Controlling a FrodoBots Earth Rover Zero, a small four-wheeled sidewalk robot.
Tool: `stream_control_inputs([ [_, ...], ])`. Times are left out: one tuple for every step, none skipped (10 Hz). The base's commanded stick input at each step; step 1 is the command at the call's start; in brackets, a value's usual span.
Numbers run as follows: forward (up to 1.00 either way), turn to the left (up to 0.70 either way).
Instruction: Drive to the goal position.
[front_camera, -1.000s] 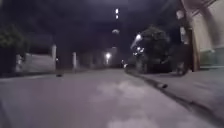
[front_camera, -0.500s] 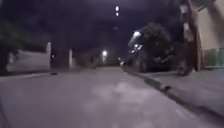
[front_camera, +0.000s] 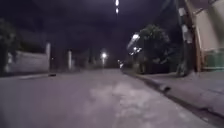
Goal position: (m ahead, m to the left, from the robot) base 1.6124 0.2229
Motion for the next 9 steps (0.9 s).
stream_control_inputs([
  [0.70,0.00],
  [0.70,-0.04],
  [0.70,-0.08],
  [0.70,-0.12],
  [0.70,-0.16],
  [0.70,-0.21],
  [0.70,-0.25],
  [0.70,-0.29],
  [0.70,-0.33],
])
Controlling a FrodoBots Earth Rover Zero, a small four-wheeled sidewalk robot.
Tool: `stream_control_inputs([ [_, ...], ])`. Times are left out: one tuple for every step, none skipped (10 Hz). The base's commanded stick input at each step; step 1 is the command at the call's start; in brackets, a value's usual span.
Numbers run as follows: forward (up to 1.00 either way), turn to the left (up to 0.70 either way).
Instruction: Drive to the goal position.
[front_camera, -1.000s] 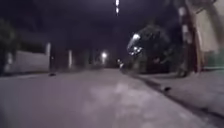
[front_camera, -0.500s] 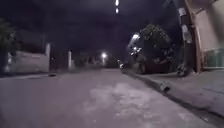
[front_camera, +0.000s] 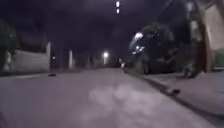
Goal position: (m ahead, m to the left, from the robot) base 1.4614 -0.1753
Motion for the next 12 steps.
stream_control_inputs([
  [0.70,-0.29],
  [0.70,-0.14],
  [0.70,0.00],
  [0.70,-0.02],
  [0.70,-0.05],
  [0.70,-0.09],
  [0.70,-0.09],
  [0.70,-0.07],
  [0.70,-0.06],
  [0.70,-0.04],
  [0.70,-0.02],
  [0.70,0.00],
])
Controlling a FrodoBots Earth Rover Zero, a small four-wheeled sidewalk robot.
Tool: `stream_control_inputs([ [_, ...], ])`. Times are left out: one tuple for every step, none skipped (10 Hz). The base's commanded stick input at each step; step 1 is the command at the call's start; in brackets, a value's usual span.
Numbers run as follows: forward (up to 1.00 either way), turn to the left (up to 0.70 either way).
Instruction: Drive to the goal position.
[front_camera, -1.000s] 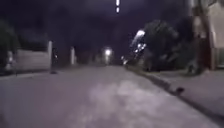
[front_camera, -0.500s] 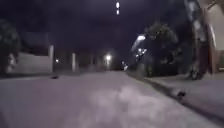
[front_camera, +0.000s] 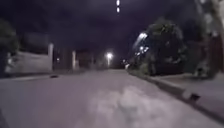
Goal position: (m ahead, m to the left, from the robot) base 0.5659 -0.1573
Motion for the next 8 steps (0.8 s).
stream_control_inputs([
  [0.55,0.00],
  [0.34,0.00],
  [0.14,0.00],
  [0.00,0.00],
  [0.00,0.00],
  [0.00,0.00],
  [0.00,0.00],
  [0.00,0.00],
])
